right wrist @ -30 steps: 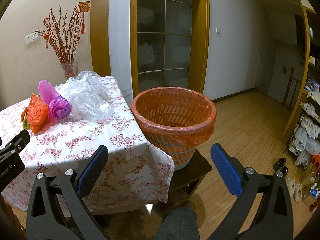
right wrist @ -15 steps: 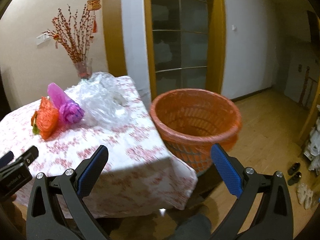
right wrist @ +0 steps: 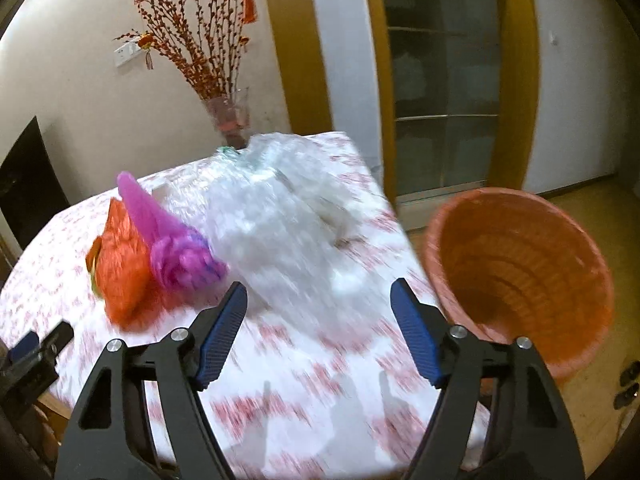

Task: Collect trash
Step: 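Reach the left tool to the orange bag while the right tool grasps clear bubble wrap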

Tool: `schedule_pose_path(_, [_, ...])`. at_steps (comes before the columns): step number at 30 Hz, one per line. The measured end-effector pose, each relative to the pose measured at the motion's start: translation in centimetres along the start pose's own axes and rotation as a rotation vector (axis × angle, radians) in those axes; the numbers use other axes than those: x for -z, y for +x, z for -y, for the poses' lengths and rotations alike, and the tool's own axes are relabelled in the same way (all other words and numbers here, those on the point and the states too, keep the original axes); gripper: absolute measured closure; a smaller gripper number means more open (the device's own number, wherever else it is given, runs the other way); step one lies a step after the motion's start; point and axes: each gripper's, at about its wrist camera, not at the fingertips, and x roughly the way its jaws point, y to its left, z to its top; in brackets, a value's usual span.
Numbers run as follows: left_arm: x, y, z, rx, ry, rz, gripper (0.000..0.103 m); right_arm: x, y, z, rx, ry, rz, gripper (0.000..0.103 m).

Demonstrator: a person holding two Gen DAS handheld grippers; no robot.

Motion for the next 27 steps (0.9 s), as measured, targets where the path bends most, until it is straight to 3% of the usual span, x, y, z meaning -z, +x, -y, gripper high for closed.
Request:
schedule_pose_path(7, [-1.5,1.7,-0.2,0.018,0.019,0.017,0.004,-3.0,4.7,-2.1,-0.034,-0.014,-0.031,0.032])
schedule_pose_path(9, [-1.8,2.2,-0.1,0.036,0.023,0.018,0.004,-2.8,5.9,-2.1,-0.039,-0.032,-0.076,0.066])
schedule_pose_path(12, [-2.3,2.8,0.0,0.057,0.023,0.014,0.004,-2.3,6.3,-1.6,-0.062,-0.03,-0.104,0.094])
schedule_pose_path(16, [-2.7,3.6,0.2,0.087,0.014,0.003,0.007,-2.3,4.2,-1.1,-0.082,-0.044,-0.049,0.101])
schedule_pose_path(21, [-3.3,5.1,1.0,0.137,0.01,-0.055,0.035,-2.7,1.7,-0.6,-0.092,-0.052,0.016,0.101])
schedule_pose_path(27, [-4.0,6.5,2.2,0.189,0.005,-0.104,0.039,-2.6,0.2,-0.1,-0.086,-0.053,0.041,0.101])
